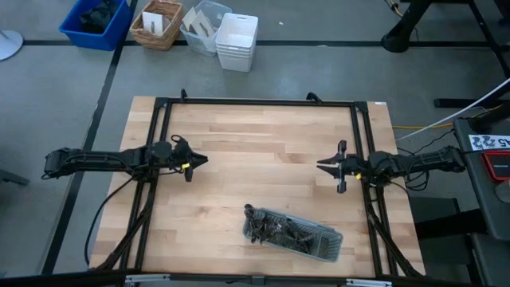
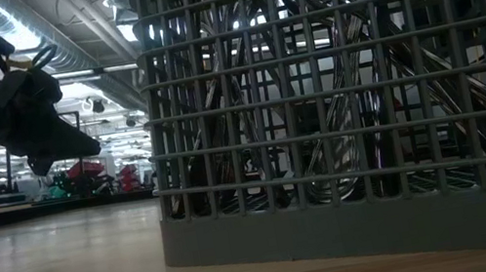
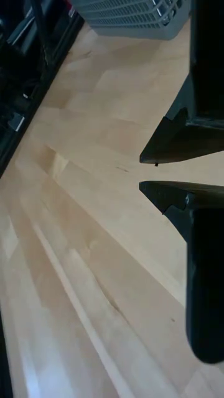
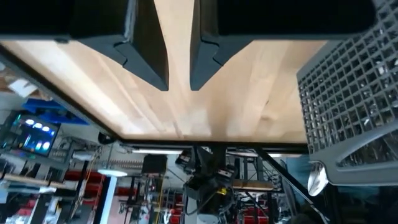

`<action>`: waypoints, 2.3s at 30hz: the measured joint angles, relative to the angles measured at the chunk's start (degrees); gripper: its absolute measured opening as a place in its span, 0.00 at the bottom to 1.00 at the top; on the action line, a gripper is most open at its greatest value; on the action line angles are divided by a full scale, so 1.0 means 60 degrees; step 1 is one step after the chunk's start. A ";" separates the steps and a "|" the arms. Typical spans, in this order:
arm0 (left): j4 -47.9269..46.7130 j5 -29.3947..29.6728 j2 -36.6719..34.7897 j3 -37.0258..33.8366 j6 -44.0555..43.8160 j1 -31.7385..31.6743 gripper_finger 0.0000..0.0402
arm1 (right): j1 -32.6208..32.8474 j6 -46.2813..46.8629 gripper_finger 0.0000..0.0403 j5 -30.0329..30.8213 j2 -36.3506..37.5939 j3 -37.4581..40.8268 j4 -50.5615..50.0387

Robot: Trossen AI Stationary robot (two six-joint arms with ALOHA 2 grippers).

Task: Sort silverware
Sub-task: Return to Home Position

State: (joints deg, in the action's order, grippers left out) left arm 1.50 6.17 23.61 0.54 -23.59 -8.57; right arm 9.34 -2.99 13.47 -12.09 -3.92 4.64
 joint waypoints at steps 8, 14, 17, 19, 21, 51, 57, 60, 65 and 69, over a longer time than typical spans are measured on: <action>0.0001 0.0004 -0.0002 0.0000 0.1311 -0.0001 0.12 | 0.0000 0.0212 0.17 -0.0101 0.0003 -0.0012 -0.0122; 0.0204 0.0010 0.0001 0.0000 0.3598 -0.0001 0.12 | 0.0000 0.0206 0.17 -0.0102 0.0003 -0.0026 -0.0549; 0.0181 0.0007 -0.0002 0.0000 0.3877 -0.0002 0.12 | 0.0000 0.0204 0.17 -0.0101 0.0003 -0.0026 -0.0842; 0.0165 0.0007 0.0002 0.0000 0.3814 0.0002 0.12 | 0.0000 0.0202 0.17 -0.0101 0.0003 -0.0026 -0.1109; 0.0149 0.0007 -0.0002 0.0000 0.3723 -0.0002 0.12 | 0.0000 0.0202 0.17 -0.0104 0.0003 -0.0026 -0.1392; 0.3355 -0.0255 -0.1038 0.0000 0.4691 0.0002 0.12 | 0.0000 0.0745 0.17 0.1087 0.1265 -0.0081 -0.2120; 0.3233 -0.0255 -0.1589 0.0000 0.4695 0.0002 0.12 | 0.0000 0.0752 0.17 0.0896 0.1621 -0.0081 -0.2163; 0.2870 -0.0257 -0.1857 0.0000 0.4673 0.0002 0.12 | 0.0002 0.0710 0.17 0.0812 0.1857 -0.0077 -0.2186; 0.2260 -0.0259 -0.2265 0.0000 0.4652 0.0002 0.12 | 0.0002 0.0676 0.17 0.0784 0.1988 -0.0077 -0.2247; 0.1800 -0.0259 -0.2500 0.0000 0.4624 0.0002 0.12 | 0.0000 0.0679 0.17 0.0759 0.1988 -0.0070 -0.2254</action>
State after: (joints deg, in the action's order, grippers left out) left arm 12.30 4.62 8.60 0.54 4.15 -8.56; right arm 9.34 1.08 18.02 -0.16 -4.34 -8.88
